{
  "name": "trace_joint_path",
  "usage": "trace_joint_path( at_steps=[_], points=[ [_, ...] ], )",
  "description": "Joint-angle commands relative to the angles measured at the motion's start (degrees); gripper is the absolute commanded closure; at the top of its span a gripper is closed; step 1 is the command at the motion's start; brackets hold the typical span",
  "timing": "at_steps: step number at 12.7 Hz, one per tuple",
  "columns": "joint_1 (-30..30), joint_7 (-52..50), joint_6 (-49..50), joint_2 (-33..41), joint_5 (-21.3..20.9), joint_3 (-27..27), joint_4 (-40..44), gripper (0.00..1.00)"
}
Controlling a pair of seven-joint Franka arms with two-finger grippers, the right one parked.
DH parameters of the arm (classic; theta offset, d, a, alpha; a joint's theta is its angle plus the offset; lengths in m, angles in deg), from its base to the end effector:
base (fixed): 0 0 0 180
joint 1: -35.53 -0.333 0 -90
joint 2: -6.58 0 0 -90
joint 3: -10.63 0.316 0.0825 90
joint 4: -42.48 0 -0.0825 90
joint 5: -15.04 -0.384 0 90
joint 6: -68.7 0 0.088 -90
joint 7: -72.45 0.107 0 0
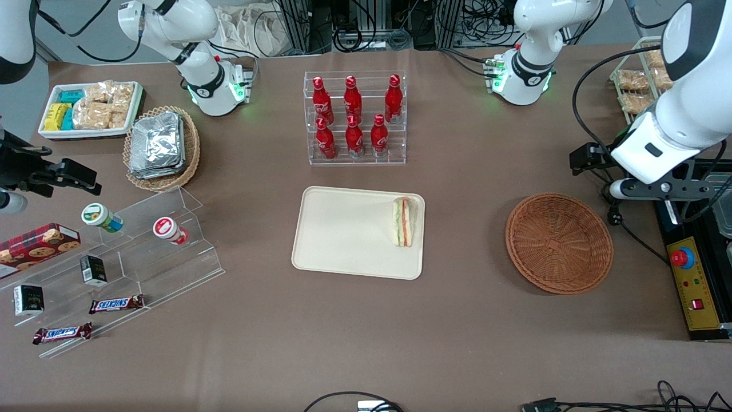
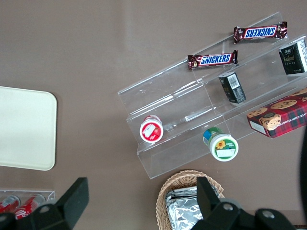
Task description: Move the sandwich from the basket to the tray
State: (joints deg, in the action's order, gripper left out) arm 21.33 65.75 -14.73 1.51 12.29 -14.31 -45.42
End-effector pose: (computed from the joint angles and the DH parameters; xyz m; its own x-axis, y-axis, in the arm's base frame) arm 0.5579 -0.0896 0.5873 0.9856 -0.0671 -0.1553 -0.0724 -0.9970 -0.0290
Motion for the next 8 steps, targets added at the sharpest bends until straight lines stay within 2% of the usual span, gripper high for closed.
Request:
trace_joint_path(
  at_steps=[1,7,8],
  points=[
    [-0.39,0.81,1.34,1.64,0.82,-0.47,-1.30,0.00],
    [0.40,0.98,1.52,3.56,0.47,-0.64,-3.22,0.00],
    [1.97,0.98,1.17,4.45,-0.14,-0.38,-4.45,0.00]
  ],
)
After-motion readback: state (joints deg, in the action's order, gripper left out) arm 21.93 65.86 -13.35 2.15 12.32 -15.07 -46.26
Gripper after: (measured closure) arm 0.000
